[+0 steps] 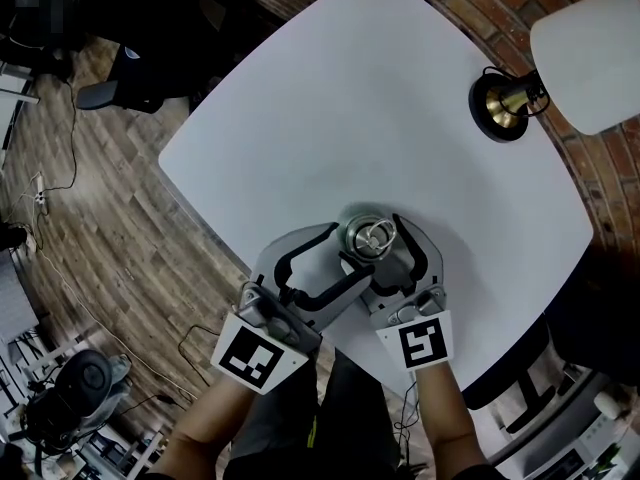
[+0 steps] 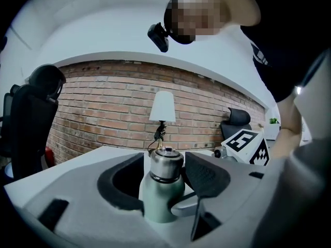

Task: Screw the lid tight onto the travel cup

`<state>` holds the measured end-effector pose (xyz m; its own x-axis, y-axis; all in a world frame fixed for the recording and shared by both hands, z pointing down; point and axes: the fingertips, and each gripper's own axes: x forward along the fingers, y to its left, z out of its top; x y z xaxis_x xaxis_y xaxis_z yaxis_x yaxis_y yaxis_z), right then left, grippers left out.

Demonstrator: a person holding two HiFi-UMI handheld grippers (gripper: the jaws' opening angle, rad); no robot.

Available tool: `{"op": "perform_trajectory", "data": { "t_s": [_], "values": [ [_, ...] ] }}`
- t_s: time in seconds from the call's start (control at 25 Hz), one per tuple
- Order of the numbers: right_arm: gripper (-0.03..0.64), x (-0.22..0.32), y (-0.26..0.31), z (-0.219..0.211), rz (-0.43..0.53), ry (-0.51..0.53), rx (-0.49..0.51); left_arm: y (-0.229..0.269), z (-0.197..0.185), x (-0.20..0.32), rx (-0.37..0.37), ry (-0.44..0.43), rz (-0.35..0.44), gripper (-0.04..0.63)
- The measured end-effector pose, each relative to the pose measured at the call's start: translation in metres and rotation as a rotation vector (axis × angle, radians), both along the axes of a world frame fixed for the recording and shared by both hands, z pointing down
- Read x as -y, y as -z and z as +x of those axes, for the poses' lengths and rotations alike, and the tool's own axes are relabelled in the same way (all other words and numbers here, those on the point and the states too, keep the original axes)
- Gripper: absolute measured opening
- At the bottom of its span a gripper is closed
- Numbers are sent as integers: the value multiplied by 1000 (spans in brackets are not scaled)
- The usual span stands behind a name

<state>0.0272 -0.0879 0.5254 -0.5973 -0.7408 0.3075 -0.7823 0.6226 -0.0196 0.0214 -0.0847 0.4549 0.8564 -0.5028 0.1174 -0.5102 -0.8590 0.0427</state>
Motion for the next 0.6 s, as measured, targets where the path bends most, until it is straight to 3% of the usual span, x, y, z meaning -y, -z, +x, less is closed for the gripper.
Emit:
{"op": "perform_trajectory", "data": {
  "t_s": [0.16,0.6],
  "values": [
    [330,4,0,-2,7,-1,3,4,9,2,24,-22,55,255],
    [328,7,-1,-9,13,36,12,-3,22,8,23,-7,34,236]
  ]
}}
